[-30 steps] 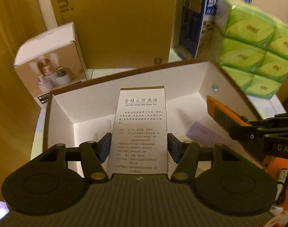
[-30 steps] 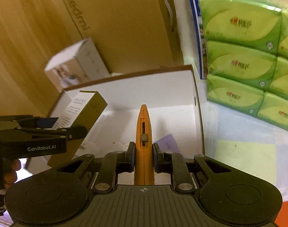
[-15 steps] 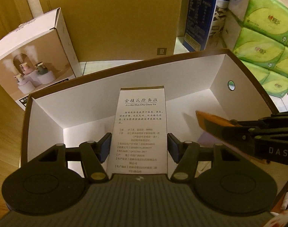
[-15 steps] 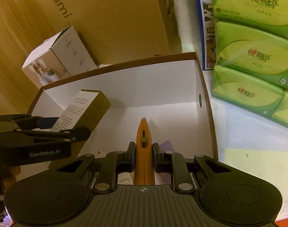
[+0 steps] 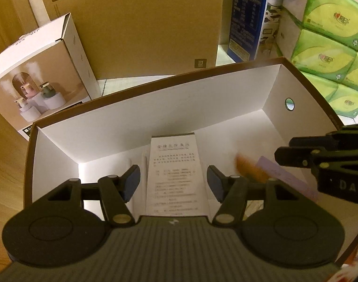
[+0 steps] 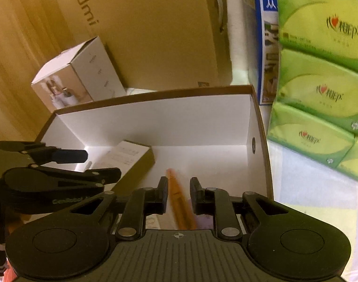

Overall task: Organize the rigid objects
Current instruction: 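Open both tools to release the medicine box and knife into the box, then withdraw both tools from the brown box back over the table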

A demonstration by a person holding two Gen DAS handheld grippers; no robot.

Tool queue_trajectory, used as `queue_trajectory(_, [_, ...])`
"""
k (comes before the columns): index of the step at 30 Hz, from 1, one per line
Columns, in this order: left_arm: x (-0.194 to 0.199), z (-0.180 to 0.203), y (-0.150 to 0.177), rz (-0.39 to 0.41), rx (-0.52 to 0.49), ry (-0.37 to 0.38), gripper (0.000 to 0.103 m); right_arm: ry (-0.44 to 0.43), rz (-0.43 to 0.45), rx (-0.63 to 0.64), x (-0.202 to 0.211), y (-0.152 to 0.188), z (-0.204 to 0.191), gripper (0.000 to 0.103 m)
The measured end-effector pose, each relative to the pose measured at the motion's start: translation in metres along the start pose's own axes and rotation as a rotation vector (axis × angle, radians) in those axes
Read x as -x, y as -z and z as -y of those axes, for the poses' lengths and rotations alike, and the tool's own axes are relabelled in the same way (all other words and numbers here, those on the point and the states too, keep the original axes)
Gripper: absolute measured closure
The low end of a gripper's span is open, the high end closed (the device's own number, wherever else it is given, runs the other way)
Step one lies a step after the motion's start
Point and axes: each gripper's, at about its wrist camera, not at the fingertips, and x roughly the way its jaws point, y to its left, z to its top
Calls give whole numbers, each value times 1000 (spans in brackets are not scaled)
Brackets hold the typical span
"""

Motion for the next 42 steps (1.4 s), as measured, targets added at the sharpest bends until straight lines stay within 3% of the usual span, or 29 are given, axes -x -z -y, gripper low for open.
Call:
queue_trajectory(2, [4, 0, 0, 5, 4, 5, 44, -7, 0, 12, 5, 1, -1, 64])
queue_trajectory(5, [11, -1, 1, 13, 9, 5, 44, -11, 10, 20, 14, 5, -1, 53])
queue_trajectory(23, [67, -5, 19, 64, 45, 1, 44, -29, 40, 5, 55, 26, -9, 45])
queue_trajectory(42, [146, 3, 72, 131, 90, 7, 44, -35, 111, -13, 123, 70, -29, 42])
